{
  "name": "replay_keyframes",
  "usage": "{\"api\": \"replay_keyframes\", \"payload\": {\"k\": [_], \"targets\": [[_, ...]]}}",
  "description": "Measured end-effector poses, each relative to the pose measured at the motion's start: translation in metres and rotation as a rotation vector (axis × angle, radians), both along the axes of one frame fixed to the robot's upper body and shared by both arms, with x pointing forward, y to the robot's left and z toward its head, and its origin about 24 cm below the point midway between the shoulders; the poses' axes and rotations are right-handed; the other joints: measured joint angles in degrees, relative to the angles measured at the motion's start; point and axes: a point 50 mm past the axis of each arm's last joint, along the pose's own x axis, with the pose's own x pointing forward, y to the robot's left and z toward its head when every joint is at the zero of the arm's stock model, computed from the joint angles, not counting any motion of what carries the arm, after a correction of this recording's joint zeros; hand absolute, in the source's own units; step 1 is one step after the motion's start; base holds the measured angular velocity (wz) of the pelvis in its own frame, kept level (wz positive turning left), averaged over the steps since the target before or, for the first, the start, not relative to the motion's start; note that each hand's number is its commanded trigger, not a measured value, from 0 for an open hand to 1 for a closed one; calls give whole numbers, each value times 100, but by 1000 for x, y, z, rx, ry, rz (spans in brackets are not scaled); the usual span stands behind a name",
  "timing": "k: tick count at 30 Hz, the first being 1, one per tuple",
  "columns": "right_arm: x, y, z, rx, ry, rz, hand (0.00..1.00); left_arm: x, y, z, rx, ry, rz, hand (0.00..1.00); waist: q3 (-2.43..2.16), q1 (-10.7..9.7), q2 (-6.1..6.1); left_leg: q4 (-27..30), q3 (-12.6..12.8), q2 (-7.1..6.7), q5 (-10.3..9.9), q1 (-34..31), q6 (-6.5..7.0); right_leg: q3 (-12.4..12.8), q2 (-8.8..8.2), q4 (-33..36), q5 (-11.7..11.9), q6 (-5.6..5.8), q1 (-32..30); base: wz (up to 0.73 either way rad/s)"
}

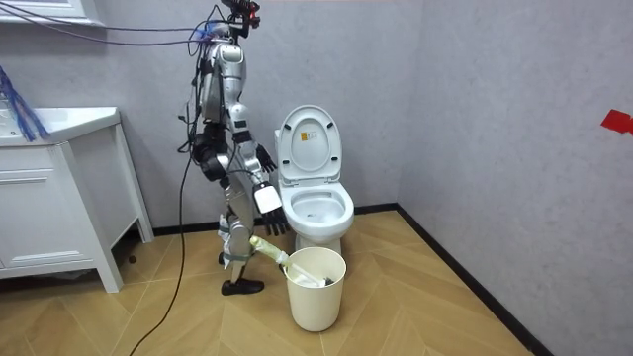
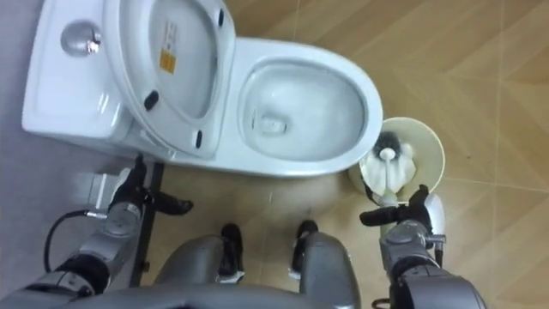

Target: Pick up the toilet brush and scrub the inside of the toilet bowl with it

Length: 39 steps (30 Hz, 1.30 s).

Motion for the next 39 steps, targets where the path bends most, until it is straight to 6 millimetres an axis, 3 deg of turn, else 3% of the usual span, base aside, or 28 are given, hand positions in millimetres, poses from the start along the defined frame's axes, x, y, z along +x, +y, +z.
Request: {"api": "replay_keyframes", "payload": {"k": [4, 6, 10, 15, 23, 33, 39], "targets": [[15, -6, 9, 9, -37, -31, 0, 16, -10, 13, -1, -76, -50, 0, 20, 13, 3, 300, -67, -75, 44, -746, 65, 0, -107, 397, -1, 2, -728, 12], [20, -16, 15, -8, -50, -49, 0, 27, -21, 22, 0, -122, -109, 0, 39, 117, 35, 507, -61, -114, 69, -1178, 102, 17, -179, 643, 7, -2, -1182, 6], [21, -22, 18, 11, -53, -105, 0, 37, -29, 31, -5, -162, -151, 0, 62, 222, 89, 783, -70, -102, 66, -1650, 111, 57, -186, 891, 7, -19, -1635, 0], [31, -39, 31, 4, -97, -165, 0, 53, -37, 49, -36, -248, -166, 0, 64, 287, 118, 1145, -69, -200, 49, -2263, 123, 121, -357, 1479, -154, -66, -2327, 12], [43, -55, 47, 0, -166, -227, 0, 51, -36, 57, -35, -298, -164, 0, 59, 324, 120, 1195, -49, -199, 53, -2392, 108, 144, -361, 1576, -172, -89, -2494, 0], [52, -53, 51, 141, -215, -325, 0, 60, -39, 68, -10, -336, -204, 0, 39, 329, 146, 1476, -57, -194, 17, -2863, 134, 133, -389, 1799, -177, -105, -2920, 0], [54, -50, 49, 196, -217, -299, 0, 63, -37, 70, 24, -343, -231, 0, 39, 342, 147, 1588, -58, -210, 15, -2887, 141, 151, -423, 1930, -211, -100, -2939, 2]]}}
